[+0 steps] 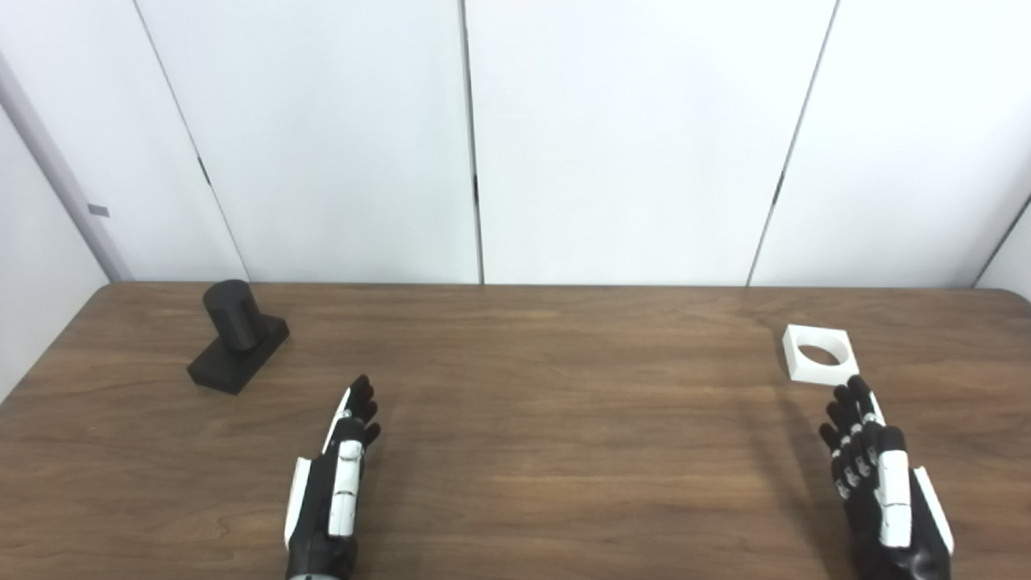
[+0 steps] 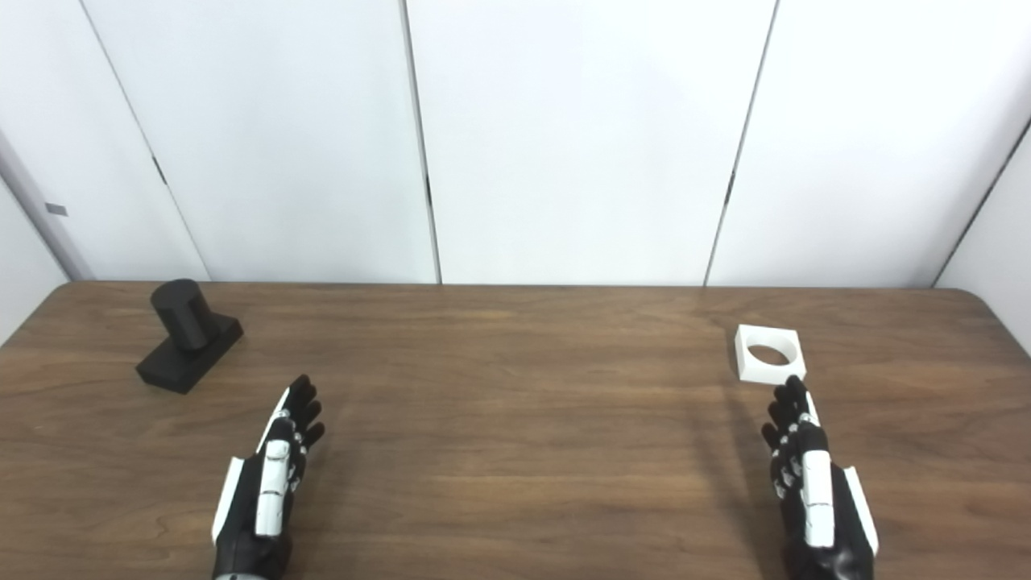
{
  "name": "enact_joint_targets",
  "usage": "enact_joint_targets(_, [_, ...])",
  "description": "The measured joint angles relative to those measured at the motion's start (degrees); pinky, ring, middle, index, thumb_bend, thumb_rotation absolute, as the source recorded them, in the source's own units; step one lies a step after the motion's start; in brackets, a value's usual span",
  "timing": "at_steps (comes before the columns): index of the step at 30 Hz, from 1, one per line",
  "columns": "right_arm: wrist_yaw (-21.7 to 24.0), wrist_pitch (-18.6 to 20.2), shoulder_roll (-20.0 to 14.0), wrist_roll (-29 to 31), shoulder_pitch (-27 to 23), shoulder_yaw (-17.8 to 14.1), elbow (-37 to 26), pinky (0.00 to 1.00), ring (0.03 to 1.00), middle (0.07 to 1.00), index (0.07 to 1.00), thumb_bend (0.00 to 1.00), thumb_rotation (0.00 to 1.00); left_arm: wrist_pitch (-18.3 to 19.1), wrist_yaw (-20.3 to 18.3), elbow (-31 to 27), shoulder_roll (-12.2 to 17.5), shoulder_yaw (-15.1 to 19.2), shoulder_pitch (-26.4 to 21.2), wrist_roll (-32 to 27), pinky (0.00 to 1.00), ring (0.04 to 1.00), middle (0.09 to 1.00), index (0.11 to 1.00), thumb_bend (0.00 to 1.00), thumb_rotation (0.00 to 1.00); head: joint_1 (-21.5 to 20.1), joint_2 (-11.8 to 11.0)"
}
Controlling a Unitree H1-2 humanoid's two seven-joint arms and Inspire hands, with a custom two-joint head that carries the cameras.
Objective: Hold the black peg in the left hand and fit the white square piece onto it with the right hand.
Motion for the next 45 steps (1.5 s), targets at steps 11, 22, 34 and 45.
enact_joint_targets(11, [2.24,-1.13,-0.46,0.32,-0.55,-1.09,0.85,1.00,1.000,1.000,1.000,0.55,1.00,0.10,0.19,-0.17,-0.74,-1.28,0.20,4.57,0.97,0.953,0.963,0.956,0.51,1.00,7.29,-1.14])
enact_joint_targets(22, [2.19,-0.73,-0.44,0.47,-0.54,-1.46,0.79,1.00,1.000,0.998,1.000,0.59,1.00,0.14,0.41,-0.18,-2.05,-1.58,0.24,6.38,0.99,0.964,0.970,0.964,0.54,1.00,8.44,-1.41])
enact_joint_targets(34, [2.83,-0.28,-0.58,1.04,-0.54,-1.52,0.87,1.00,1.000,1.000,1.000,0.65,1.00,0.06,0.44,0.13,-2.67,-1.55,0.20,6.36,0.99,0.963,0.964,0.958,0.56,1.00,11.60,-3.60])
enact_joint_targets(45, [3.59,-1.93,-1.35,0.16,-0.83,-1.45,1.70,1.00,1.000,0.997,1.000,0.73,1.00,-0.05,0.74,0.39,-3.25,-1.65,0.15,6.82,0.97,0.966,0.971,0.964,0.55,1.00,12.48,-4.92])
